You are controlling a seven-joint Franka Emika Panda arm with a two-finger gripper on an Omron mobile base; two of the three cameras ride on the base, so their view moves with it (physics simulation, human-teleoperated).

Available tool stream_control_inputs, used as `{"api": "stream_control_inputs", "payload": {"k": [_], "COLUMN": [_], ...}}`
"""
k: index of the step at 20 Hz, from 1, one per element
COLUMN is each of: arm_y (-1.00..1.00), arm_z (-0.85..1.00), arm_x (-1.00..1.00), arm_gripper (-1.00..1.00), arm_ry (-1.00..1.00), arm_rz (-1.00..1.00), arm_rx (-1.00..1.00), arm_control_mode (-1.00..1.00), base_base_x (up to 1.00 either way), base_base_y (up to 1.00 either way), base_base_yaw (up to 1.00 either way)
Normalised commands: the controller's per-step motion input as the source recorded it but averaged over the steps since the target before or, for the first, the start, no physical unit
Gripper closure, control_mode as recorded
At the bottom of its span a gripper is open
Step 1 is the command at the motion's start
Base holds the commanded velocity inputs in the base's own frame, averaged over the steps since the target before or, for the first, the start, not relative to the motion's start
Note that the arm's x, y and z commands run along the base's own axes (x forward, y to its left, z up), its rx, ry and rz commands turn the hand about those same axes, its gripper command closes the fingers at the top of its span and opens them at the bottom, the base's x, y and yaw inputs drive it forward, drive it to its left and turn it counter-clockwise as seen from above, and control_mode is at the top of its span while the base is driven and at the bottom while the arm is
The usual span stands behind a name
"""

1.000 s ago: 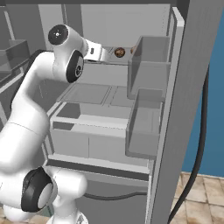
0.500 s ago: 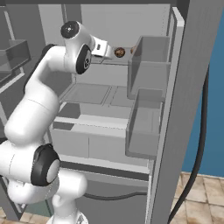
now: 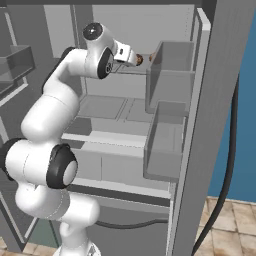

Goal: Move the potato and onion from the top shelf to the second highest shelf to make space. Then, place the pitcher from the counter on the cleared top shelf.

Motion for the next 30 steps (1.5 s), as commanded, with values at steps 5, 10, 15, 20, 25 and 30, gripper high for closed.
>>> {"api": "stream_control_inputs", "payload": {"k": [5,10,15,20,25,30], "arm_y": [-0.15,-0.12,-0.12,-0.10,-0.04,-0.02], "arm_z": [-0.14,-0.16,-0.13,-0.10,-0.10,-0.12], "arm_x": [0.51,0.53,0.54,0.54,0.54,0.51], "arm_gripper": [-1.00,-1.00,-1.00,-1.00,-1.00,-1.00], "arm_ry": [0.02,0.01,0.00,0.00,0.01,0.01], "arm_rz": [0.00,0.00,0.00,0.00,0.00,0.00], "arm_rx": [0.00,0.00,0.00,0.00,0.00,0.00], "arm_control_mode": [-1.00,-1.00,-1.00,-1.00,-1.00,-1.00], "base_base_x": [0.00,0.00,0.00,0.00,0.00,0.00], "base_base_y": [0.00,0.00,0.00,0.00,0.00,0.00], "base_base_yaw": [0.00,0.00,0.00,0.00,0.00,0.00]}}
